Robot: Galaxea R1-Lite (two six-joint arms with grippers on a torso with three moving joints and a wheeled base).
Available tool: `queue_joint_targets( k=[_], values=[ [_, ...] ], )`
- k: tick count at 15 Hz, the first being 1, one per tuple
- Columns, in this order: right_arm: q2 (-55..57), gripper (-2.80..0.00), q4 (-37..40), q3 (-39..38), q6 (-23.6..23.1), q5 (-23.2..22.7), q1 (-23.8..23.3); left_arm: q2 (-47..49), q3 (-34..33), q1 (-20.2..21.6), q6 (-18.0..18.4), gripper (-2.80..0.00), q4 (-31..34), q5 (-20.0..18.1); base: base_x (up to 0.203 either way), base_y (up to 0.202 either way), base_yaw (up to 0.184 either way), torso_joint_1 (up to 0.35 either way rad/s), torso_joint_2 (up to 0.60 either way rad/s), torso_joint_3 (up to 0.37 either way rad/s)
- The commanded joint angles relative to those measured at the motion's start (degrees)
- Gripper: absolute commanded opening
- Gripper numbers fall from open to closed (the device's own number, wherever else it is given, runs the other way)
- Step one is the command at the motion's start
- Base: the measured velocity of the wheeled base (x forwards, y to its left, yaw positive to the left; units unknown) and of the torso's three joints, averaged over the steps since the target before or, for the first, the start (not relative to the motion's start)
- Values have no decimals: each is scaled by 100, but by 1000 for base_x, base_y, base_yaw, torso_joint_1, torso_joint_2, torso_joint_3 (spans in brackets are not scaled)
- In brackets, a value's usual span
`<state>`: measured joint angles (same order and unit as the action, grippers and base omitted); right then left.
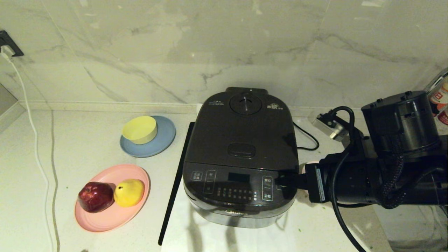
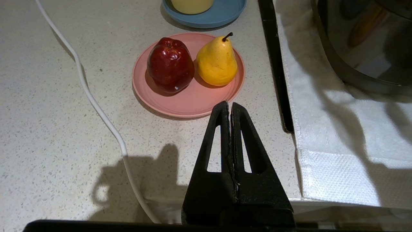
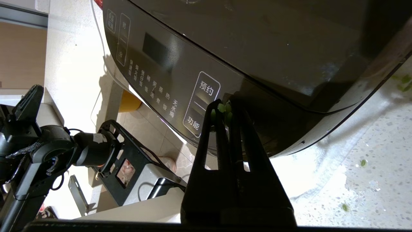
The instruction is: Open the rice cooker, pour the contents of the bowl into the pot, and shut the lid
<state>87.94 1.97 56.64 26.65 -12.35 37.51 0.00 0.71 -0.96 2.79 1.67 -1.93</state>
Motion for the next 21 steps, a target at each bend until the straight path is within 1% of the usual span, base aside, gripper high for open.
queue_joint_targets(
  k=[1, 2, 5, 8, 11, 13, 14, 15, 18, 19, 20, 21],
  values=[
    [-318, -280, -12, 21, 16, -8, 2, -18, 0, 0, 2, -280, 0, -1, 0, 0, 0, 0, 0, 0],
    [-476, -280, -12, 23, 43, -6, -3, -18, 0, 0, 2, -280, 0, -1, 0, 0, 0, 0, 0, 0],
    [-1029, -280, -15, 142, 401, -16, -34, -18, 0, 0, 2, -280, 0, -1, 0, 0, 0, 0, 0, 0],
    [-1298, -280, -16, 276, 445, -25, -291, -18, 0, 0, 2, -280, 0, -1, 0, 0, 0, 0, 0, 0],
    [-1411, -280, -21, 281, 384, 33, -639, -18, 0, 0, 2, -280, 0, -1, 0, 0, 0, 0, 0, 0],
    [-1425, -280, 42, 386, 199, 108, -1170, -18, 0, 0, 2, -280, 0, -1, 0, 0, 0, 0, 0, 0],
    [-1386, -280, 103, 451, -76, 341, -1475, -18, 0, 0, 2, -280, 0, -1, 0, 0, 0, 0, 0, 0],
    [-1342, -280, 147, 486, -390, 843, -1621, -18, 0, 0, 2, -280, 0, -1, 0, 0, 0, 0, 0, 0],
    [-1334, -280, 145, 475, -1010, 2673, -1751, -18, 0, 0, 2, -280, 0, -1, 0, 0, 0, 0, 0, 0],
    [-1413, -280, 135, 402, -1202, 3191, -1759, -18, 0, 0, 2, -280, 0, -1, 0, 0, 0, 0, 0, 0],
    [-1598, -280, 114, 252, -1345, 3508, -1761, -18, 0, 0, 2, -280, 0, -1, 0, 0, 0, 0, 0, 0],
    [-1846, -280, 104, 131, -1421, 3673, -1758, -18, 0, 0, 2, -280, 0, -1, 0, 0, 0, 0, 0, 0]
  ],
)
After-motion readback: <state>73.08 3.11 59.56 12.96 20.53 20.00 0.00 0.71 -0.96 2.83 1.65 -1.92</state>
